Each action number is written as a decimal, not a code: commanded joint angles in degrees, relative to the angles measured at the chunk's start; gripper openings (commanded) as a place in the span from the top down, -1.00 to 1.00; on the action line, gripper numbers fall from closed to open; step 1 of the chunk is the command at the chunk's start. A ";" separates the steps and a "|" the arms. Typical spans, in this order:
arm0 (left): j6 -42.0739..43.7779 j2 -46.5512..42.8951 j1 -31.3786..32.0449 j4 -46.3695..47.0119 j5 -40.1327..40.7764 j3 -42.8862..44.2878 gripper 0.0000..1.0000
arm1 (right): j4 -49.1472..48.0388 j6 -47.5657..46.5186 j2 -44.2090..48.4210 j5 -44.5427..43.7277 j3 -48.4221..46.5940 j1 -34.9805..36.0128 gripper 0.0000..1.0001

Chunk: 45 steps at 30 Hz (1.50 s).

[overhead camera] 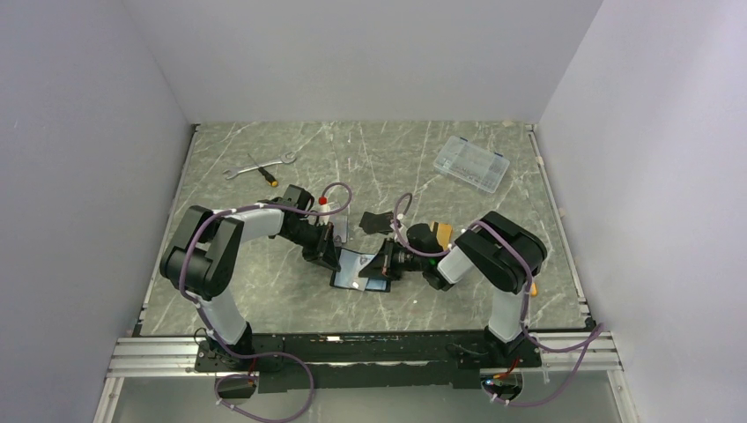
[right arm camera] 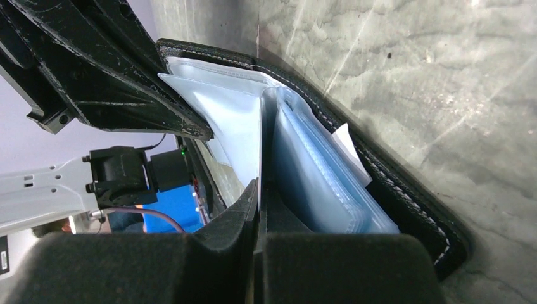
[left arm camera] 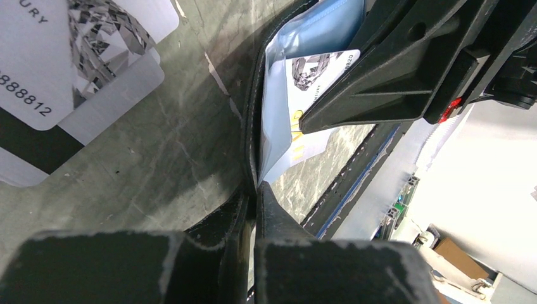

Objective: Put the credit cards into the card holder
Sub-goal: Insert the credit card into the card holder.

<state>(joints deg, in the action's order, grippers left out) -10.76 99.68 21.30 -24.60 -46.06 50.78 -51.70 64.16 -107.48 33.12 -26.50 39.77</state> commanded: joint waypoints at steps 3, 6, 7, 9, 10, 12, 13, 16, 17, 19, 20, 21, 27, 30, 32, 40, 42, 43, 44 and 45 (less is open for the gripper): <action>-0.01 -1.68 0.14 1.42 -0.69 0.47 0.83 | 11.79 -6.31 -0.44 1.45 -3.31 -0.03 1.00; 0.10 -2.04 0.15 1.19 0.19 0.41 0.98 | 15.29 -6.81 0.99 0.21 -3.24 -0.51 1.00; 0.20 -2.22 0.15 1.13 0.41 0.33 1.00 | 15.96 -6.57 1.71 -0.49 -2.62 -0.61 1.00; 0.08 -2.63 0.15 1.11 0.57 0.13 1.00 | 17.55 -5.79 3.32 -2.20 -1.15 -0.68 1.00; -0.03 -2.86 0.15 1.27 0.62 -0.01 1.00 | 17.77 -5.20 4.24 -3.05 -0.32 -0.58 1.00; -0.25 -2.90 0.15 1.44 0.60 -0.07 1.00 | 17.62 -4.20 5.69 -4.30 1.41 -0.45 1.00; -0.28 -2.77 0.10 1.40 0.75 -0.01 1.00 | 17.94 -3.90 6.26 -4.93 1.88 -0.28 1.00; -0.05 -2.56 0.10 1.20 0.71 0.10 1.00 | 18.28 -3.68 6.22 -5.28 1.91 0.08 1.00; -0.05 -2.59 0.14 1.22 0.63 0.17 1.00 | 17.24 -3.58 5.72 -4.81 1.78 0.05 1.00; -0.13 -2.77 0.15 1.29 0.39 0.15 1.00 | 16.81 -3.77 4.66 -3.79 0.86 0.12 1.00; -0.18 -2.82 0.15 1.39 0.36 0.11 1.00 | 17.01 -4.02 4.30 -3.46 0.16 0.18 1.00; -0.14 -2.82 0.15 1.44 0.36 0.04 1.00 | 17.30 -4.43 3.96 -3.24 -0.48 0.29 1.00; -0.13 -2.44 0.23 1.40 -0.03 0.32 1.00 | 19.84 -6.98 2.68 -1.56 -4.45 0.31 1.00; -0.09 -2.29 0.30 1.31 -0.33 0.43 1.00 | 19.99 -7.81 1.60 -0.12 -5.42 0.29 1.00; -0.05 -2.20 0.32 1.24 -0.30 0.53 0.99 | 19.37 -7.99 1.19 0.77 -5.58 0.14 1.00; 0.03 -2.21 0.50 1.00 0.00 0.63 0.92 | 24.90 -11.32 -1.06 2.49 -8.43 -0.58 1.00; 0.14 -2.04 0.50 0.60 0.72 0.71 0.94 | 29.13 -12.50 0.03 1.01 -9.55 -0.58 0.80; 0.21 -2.03 0.45 0.13 1.33 0.86 0.96 | 31.68 -13.13 1.24 0.04 -9.89 -0.58 0.60; 0.23 -2.03 0.41 -0.18 2.10 0.92 0.99 | 34.16 -13.74 2.73 -1.74 -10.06 -0.59 0.44; 0.20 -1.97 0.34 -0.48 2.92 1.00 1.00 | 36.30 -14.23 4.18 -2.63 -9.95 -0.53 0.31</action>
<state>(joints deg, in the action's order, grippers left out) -10.72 99.20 21.45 -25.28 -44.62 50.78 -30.30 56.07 -105.86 37.82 -36.12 38.54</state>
